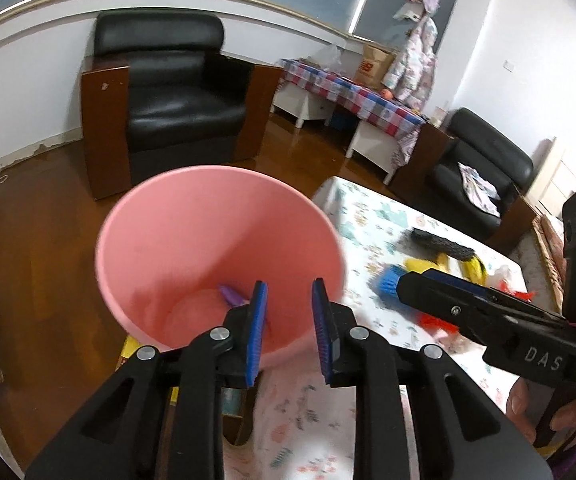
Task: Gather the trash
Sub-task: 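Move both open tools back over the table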
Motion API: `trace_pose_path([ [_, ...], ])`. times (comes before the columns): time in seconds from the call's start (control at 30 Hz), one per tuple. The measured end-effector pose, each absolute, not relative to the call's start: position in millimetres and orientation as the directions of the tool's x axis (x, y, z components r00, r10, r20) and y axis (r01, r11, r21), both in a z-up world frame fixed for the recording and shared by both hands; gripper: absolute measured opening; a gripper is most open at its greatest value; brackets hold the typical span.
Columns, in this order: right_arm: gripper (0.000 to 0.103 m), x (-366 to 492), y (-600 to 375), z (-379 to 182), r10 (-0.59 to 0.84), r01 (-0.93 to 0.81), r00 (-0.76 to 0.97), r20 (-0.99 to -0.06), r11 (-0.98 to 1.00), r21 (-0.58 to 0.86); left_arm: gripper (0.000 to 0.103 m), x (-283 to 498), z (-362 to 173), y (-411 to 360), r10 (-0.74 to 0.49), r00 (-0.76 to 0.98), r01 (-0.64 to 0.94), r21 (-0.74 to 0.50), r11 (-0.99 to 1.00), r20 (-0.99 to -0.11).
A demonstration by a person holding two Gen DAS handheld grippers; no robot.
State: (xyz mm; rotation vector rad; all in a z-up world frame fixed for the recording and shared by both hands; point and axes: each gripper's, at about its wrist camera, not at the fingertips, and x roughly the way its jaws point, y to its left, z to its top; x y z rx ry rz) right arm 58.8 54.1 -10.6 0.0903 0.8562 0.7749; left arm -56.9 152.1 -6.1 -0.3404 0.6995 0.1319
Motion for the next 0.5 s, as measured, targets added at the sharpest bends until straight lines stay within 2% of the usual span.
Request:
trace_pose_path([
  [0.5,0.051,19,-75,-6,0.492,-0.378,0.599,-0.632,0.869,0.319,0.023,-49,-8,65,-0.07,0.736,-0.12,-0.231,0.965,-0.674],
])
